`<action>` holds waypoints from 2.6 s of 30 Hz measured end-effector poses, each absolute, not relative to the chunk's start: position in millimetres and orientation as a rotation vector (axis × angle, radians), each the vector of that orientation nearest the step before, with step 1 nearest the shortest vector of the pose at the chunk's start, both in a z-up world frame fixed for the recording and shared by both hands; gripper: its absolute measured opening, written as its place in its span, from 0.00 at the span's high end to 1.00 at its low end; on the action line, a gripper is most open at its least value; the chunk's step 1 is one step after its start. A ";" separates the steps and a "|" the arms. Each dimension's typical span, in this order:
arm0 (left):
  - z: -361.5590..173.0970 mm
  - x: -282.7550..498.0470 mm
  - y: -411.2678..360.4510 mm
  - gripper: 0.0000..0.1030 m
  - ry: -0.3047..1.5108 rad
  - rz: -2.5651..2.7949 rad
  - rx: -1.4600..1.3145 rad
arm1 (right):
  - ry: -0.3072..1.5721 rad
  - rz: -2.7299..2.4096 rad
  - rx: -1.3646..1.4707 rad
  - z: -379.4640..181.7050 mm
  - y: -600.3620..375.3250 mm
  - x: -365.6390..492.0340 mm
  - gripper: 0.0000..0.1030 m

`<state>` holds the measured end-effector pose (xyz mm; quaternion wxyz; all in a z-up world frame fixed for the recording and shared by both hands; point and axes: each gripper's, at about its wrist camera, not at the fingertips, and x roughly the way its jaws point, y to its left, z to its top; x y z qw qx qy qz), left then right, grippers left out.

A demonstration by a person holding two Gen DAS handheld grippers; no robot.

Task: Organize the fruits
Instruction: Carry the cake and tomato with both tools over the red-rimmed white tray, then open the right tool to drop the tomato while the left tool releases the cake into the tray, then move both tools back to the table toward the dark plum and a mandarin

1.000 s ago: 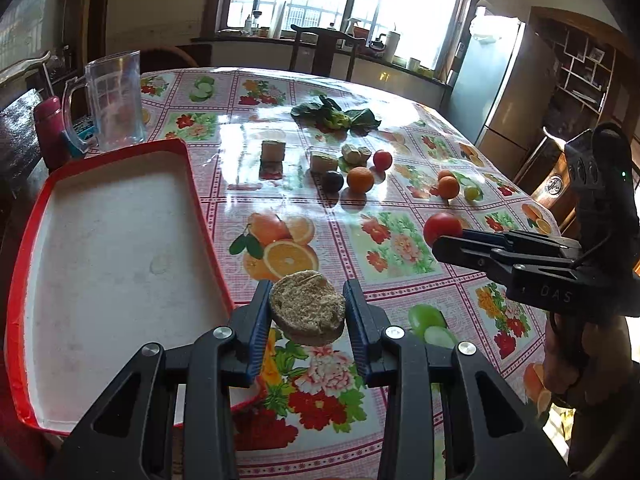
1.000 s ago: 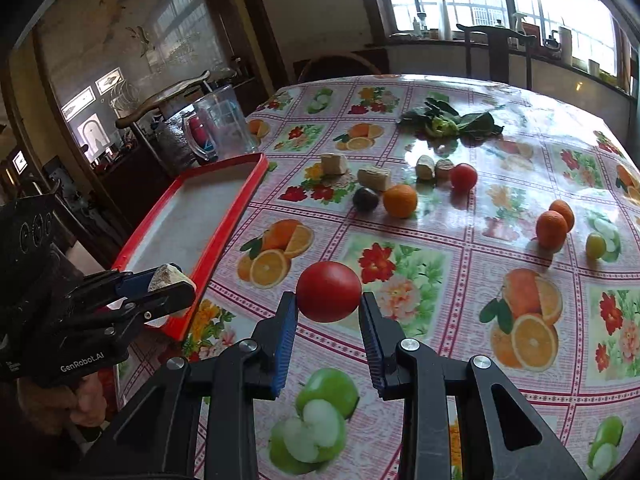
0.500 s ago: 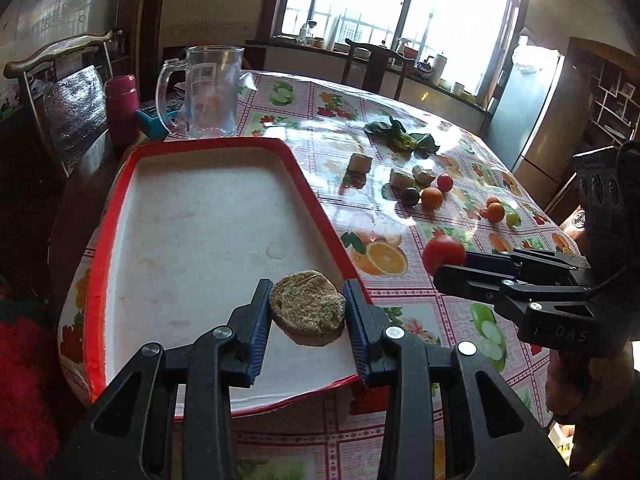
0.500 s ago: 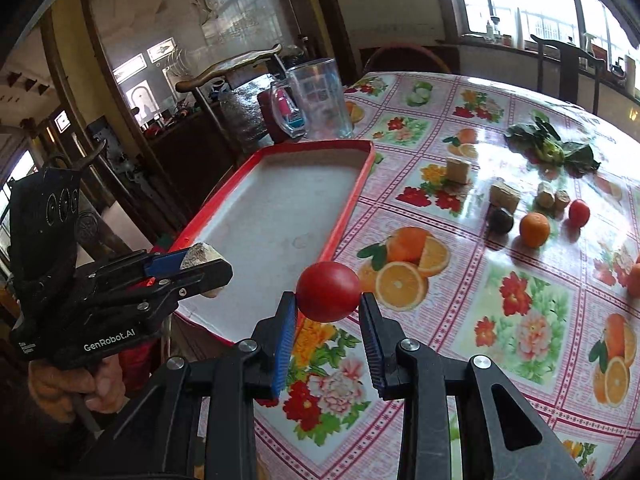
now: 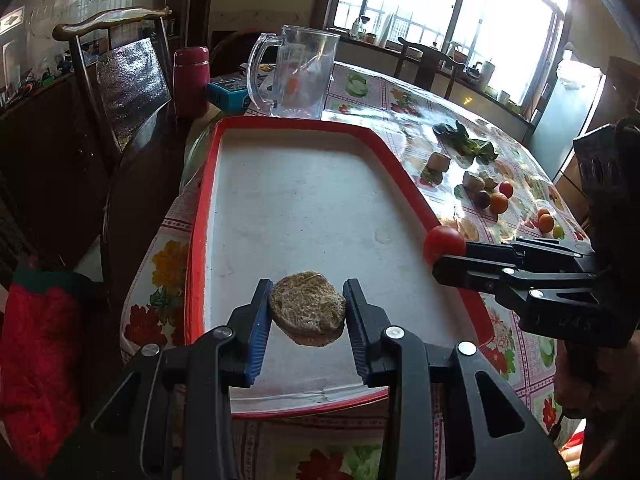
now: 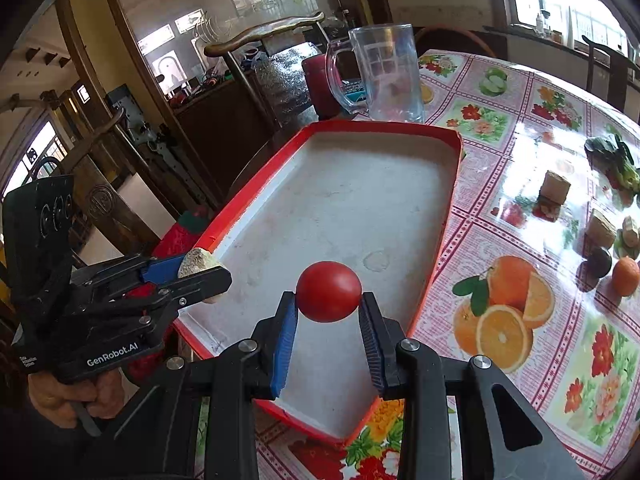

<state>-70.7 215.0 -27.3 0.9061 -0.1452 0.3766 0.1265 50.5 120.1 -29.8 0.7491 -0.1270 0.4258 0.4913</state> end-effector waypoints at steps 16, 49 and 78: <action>-49.4 -59.4 222.4 0.62 0.884 0.297 -0.268 | 0.957 1.067 -0.376 -49.4 138.4 52.7 0.57; 0.0 -8.1 104.0 0.45 0.793 0.040 -0.180 | 0.893 0.657 -0.048 -24.0 -99.5 99.7 0.52; -30.1 146.2 45.0 0.45 0.870 -0.055 -0.156 | 0.893 0.360 0.002 -46.7 -190.9 214.6 0.52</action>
